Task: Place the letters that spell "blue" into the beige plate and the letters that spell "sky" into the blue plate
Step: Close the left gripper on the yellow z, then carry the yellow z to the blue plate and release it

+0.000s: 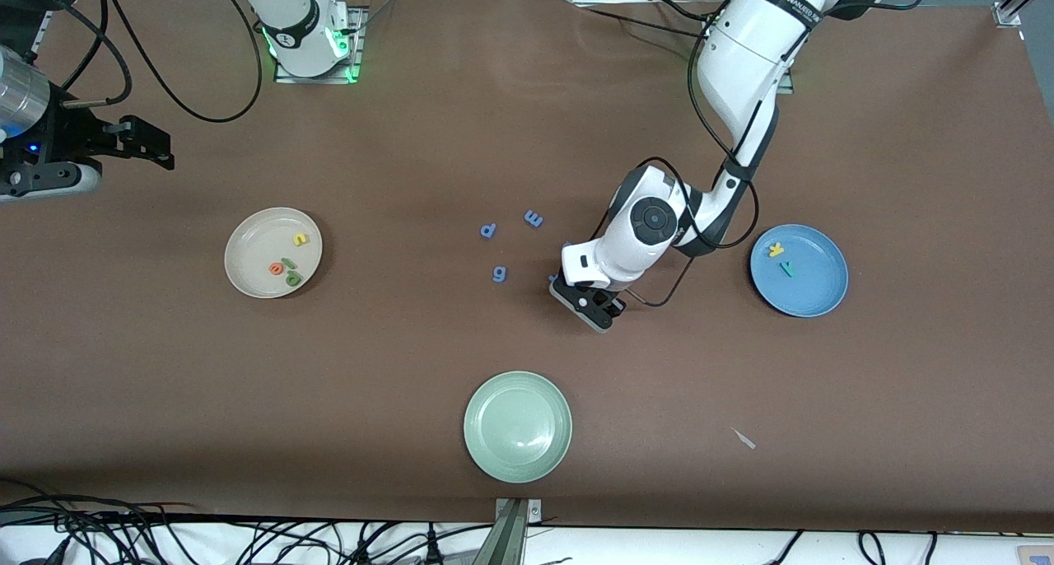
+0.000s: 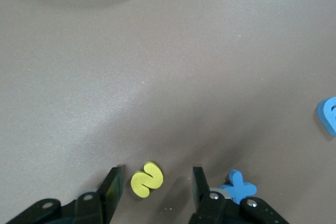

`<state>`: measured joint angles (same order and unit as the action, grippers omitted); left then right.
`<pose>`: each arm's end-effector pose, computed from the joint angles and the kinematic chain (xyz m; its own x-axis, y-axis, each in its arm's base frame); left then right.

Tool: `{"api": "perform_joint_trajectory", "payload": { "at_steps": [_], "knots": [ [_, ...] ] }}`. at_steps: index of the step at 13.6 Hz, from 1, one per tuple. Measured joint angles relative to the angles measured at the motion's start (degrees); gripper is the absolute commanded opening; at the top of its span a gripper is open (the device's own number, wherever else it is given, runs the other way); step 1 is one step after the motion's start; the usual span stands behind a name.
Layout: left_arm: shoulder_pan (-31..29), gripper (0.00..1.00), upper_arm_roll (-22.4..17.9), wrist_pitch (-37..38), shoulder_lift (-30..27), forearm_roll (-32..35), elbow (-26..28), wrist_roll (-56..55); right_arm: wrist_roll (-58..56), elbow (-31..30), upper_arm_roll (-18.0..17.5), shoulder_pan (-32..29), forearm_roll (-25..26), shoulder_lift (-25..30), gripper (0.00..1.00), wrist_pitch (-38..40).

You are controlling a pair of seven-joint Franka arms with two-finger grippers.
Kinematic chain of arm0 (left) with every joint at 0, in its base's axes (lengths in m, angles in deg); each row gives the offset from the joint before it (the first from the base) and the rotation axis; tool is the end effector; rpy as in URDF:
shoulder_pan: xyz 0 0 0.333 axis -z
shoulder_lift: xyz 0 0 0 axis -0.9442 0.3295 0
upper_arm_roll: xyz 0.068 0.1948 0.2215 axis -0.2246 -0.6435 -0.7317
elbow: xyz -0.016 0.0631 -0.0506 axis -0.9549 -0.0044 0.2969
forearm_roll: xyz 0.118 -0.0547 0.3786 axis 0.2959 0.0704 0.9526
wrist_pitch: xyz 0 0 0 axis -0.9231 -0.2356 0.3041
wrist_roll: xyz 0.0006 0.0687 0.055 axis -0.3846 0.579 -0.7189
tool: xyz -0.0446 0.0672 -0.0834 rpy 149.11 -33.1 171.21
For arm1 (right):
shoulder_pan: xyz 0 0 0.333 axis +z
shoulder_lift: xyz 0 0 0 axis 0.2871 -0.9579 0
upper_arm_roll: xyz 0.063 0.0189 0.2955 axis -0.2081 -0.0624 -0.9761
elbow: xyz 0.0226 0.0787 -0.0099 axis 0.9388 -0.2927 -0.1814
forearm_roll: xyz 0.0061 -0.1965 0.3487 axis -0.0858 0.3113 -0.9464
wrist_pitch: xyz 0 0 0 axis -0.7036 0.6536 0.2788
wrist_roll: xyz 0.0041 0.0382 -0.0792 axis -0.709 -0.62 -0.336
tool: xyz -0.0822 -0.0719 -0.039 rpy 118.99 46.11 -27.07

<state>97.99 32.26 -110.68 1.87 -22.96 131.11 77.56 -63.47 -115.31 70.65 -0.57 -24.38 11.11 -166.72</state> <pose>0.5864 -0.3766 0.1489 0.7904 -0.5718 0.2199 -0.6054 -0.7839 0.1376 0.5602 0.0197 0.5636 0.9830 0.1421 -0.1160 0.1446 -0.9894 0.0135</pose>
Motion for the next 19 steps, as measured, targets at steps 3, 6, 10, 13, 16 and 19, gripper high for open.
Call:
{"api": "perform_joint_trajectory", "payload": {
  "at_steps": [3, 6, 10, 13, 16, 19],
  "knots": [
    [0.0, 0.6, 0.0, 0.0, 0.2, 0.0, 0.0, 0.6, 0.0, 0.0, 0.0, 0.0, 0.0, 0.0, 1.0, 0.0],
    [0.0, 0.56, 0.0, 0.0, 0.3, 0.1, 0.0, 0.8, 0.0, 0.0, 0.0, 0.0, 0.0, 0.0, 1.0, 0.0],
    [0.0, 0.2, -0.3, 0.0, 0.3, 1.1, 0.0, 1.5, 0.0, 0.0, 0.0, 0.0, 0.0, 0.0, 1.0, 0.0],
    [0.1, 0.06, -0.5, 0.0, 0.0, 2.1, 0.0, 1.6, 0.0, 0.0, 0.0, 0.0, 0.0, 0.0, 1.0, 0.0],
    [0.0, 0.07, -0.7, -0.1, 0.0, 2.1, -0.1, 1.6, 0.0, 0.0, 0.0, 0.0, 0.0, -0.1, 1.0, 0.0],
    [-3.1, 0.07, -1.5, 7.2, -3.2, 2.1, 0.0, 1.5, 0.0, 0.0, 0.0, 0.0, 0.0, -0.1, 1.0, 0.0]
  ]
}}
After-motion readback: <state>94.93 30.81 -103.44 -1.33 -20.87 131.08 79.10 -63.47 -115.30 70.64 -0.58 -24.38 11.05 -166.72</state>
